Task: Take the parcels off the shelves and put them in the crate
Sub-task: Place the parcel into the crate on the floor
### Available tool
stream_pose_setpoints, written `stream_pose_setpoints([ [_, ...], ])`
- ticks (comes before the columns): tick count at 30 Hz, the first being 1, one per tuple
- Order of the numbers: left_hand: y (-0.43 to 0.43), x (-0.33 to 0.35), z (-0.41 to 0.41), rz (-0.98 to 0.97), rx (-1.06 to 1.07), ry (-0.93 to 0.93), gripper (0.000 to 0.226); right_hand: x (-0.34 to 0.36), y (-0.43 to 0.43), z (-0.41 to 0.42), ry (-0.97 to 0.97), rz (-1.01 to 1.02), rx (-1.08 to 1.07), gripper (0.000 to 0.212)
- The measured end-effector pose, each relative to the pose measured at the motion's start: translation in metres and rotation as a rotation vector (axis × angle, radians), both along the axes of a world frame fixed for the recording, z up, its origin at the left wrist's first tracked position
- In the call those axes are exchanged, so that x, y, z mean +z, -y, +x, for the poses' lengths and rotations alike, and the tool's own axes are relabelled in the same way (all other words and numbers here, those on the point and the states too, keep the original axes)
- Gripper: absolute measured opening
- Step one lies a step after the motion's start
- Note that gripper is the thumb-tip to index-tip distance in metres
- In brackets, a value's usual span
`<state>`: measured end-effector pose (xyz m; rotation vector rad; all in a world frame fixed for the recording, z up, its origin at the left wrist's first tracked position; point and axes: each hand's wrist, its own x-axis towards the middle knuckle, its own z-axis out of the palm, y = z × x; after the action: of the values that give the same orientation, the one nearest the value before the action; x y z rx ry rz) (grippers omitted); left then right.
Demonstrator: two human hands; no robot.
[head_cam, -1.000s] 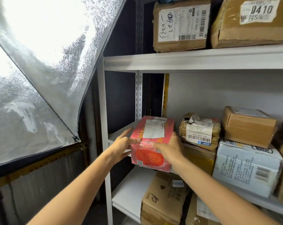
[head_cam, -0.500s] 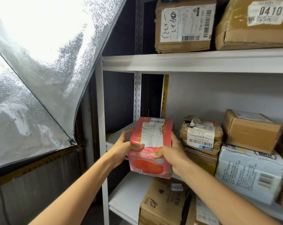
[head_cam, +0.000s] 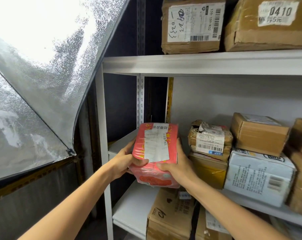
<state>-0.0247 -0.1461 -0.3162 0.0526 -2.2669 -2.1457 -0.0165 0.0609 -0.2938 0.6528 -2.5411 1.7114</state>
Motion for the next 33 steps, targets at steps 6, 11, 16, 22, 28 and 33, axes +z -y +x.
stream_pose_setpoints([
  [6, 0.003, -0.001, 0.006, -0.114, -0.072, -0.031, 0.081, 0.008, 0.007, -0.010, 0.093, 0.115, -0.061, 0.135],
  [11, 0.002, -0.002, 0.009, -0.134, -0.051, -0.094, 0.075, 0.006, 0.010, -0.012, 0.083, 0.136, -0.091, 0.127],
  [16, -0.007, -0.010, 0.022, -0.078, -0.020, -0.193, 0.092, 0.009, 0.006, -0.002, 0.042, 0.068, -0.062, 0.109],
  [22, -0.024, -0.001, 0.062, -0.020, 0.037, -0.336, 0.111, 0.018, -0.009, 0.026, -0.096, -0.066, 0.070, 0.096],
  [28, -0.062, 0.051, 0.126, -0.125, 0.074, -0.501, 0.117, 0.049, -0.053, 0.078, -0.254, -0.198, 0.116, 0.106],
  [33, -0.116, 0.070, 0.183, -0.140, 0.069, -0.572, 0.114, 0.067, -0.112, 0.128, -0.339, -0.136, 0.122, 0.116],
])
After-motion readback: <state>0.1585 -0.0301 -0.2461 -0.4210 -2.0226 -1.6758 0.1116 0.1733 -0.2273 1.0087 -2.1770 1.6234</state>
